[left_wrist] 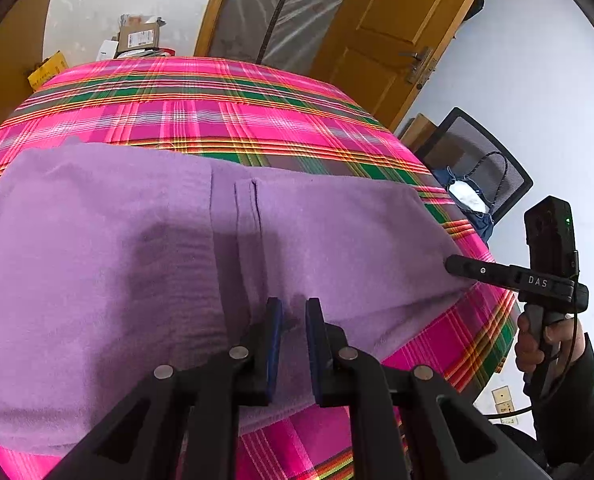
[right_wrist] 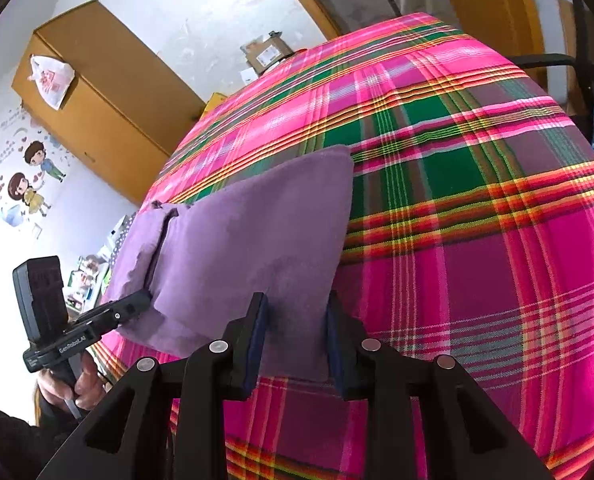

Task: Fold clothes
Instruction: 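Move the right gripper to the fleece's edge and grasp it, then lift the held fleece edge and fold it over onto the fleece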

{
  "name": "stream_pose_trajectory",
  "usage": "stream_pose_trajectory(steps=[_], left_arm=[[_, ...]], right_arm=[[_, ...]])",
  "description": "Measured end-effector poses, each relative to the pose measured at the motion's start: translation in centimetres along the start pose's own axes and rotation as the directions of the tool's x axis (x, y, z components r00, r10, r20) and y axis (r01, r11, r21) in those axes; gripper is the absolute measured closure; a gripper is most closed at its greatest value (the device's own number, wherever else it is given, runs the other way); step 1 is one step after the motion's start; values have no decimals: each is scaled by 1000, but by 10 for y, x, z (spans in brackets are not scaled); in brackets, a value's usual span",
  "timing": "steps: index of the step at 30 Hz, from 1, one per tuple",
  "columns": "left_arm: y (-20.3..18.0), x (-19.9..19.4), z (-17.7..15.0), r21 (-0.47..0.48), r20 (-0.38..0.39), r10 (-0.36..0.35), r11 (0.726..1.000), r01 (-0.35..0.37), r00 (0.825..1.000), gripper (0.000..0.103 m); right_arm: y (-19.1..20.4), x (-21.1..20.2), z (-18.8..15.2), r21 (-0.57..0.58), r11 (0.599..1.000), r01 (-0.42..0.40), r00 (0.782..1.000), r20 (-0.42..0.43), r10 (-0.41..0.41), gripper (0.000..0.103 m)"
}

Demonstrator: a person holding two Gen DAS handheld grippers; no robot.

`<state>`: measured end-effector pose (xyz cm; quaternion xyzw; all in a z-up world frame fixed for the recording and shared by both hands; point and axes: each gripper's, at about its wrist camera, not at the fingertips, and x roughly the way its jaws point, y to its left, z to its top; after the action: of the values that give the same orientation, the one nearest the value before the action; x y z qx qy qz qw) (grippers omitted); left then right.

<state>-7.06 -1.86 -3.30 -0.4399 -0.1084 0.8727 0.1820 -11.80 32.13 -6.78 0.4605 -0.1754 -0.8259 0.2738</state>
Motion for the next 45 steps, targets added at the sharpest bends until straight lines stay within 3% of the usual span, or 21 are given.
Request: stream_pose_trajectory(steps=[8,19,25,27,29,36,45], left_arm=[[3,-3,3,-7,14,12,1000,-12,1000,91],[5,2,2,-8,3,16,1000,-16,1000,91],[5,3,3,-6,3,17,1000,-17,1000,91],[6,3,2,-7,3,15,1000,-15,1000,91],[7,3,2,-7,3,14,1000,-14,1000,91],[7,4,2,-5,4,10,1000,-10,1000,91],[10,5,2,-6,10,-2,1000,2,1000,91]], right_arm=[[-10,0,3,66,997,-50,999,12,49,73],[-10,-1,-1,74,993,-93,996,-6,94,74],[-7,4,6,78,994,-78,997,-5,78,74],[-5,7,8,77,995,-71,997,-6,72,77],[-5,6,7,79,994,-69,998,-3,70,87],[8,-10,10,63,992,-113,992,57,109,89],[42,-35,27,7,980,-200,970,141,197,90]])
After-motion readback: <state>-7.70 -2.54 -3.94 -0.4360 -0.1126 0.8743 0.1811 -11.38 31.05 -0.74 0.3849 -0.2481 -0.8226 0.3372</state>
